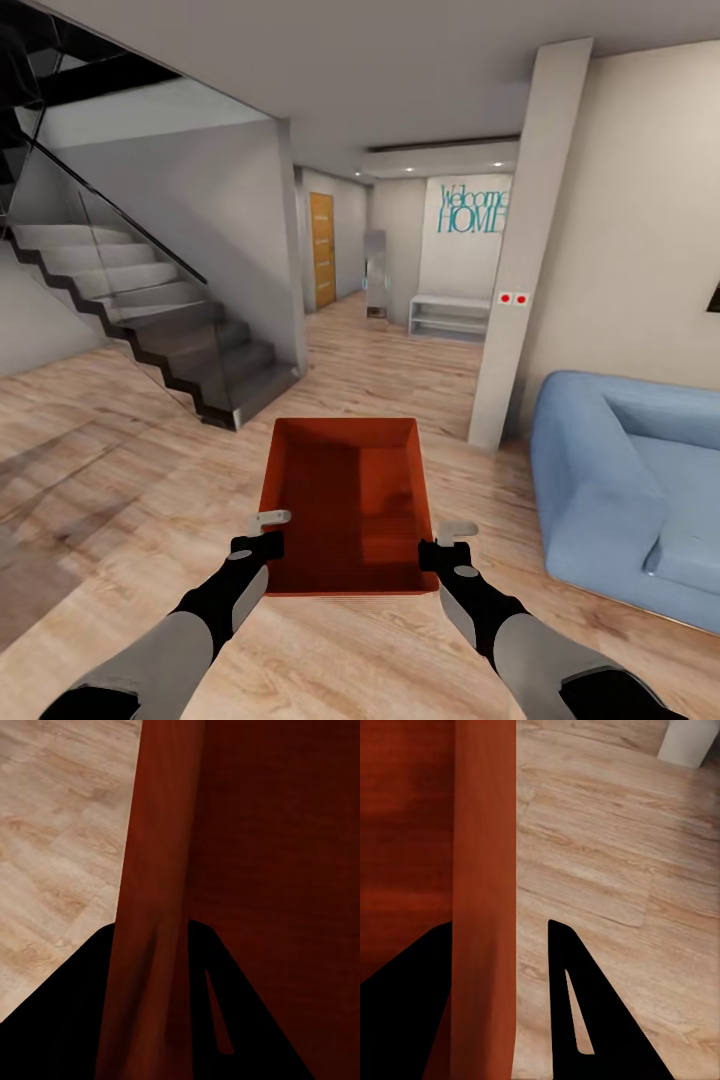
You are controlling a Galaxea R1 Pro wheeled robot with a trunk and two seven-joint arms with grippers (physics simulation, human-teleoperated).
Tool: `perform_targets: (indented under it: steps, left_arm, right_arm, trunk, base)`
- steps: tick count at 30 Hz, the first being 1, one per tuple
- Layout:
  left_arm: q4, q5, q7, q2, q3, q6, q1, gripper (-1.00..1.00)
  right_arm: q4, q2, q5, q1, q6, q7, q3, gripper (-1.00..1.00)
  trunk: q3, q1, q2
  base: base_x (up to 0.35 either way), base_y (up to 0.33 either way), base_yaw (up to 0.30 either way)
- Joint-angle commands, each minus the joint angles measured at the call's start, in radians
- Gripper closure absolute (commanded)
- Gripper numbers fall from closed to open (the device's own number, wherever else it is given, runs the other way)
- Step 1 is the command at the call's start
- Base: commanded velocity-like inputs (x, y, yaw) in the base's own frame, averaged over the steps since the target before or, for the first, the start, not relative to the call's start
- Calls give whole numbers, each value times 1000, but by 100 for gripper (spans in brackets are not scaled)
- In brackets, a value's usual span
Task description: Move the two storage containers from the living room to the garage. In the garage, place one container on the floor and stack the other container on top of it (either order is fine).
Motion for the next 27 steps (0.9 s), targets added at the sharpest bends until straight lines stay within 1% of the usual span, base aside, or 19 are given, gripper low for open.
perform_targets:
  steps: [1,27]
  left_arm:
    - [-2,-2,40,26,4,7,-1,100]
    - [-4,-2,40,26,5,7,-1,100]
  right_arm:
    - [-1,0,-9,-1,-2,-4,5,100]
    - [-1,0,-9,-1,-2,-4,4,100]
  trunk:
    - [-2,1,-2]
    - [-2,1,-2]
  base:
    - [322,0,0]
    - [322,0,0]
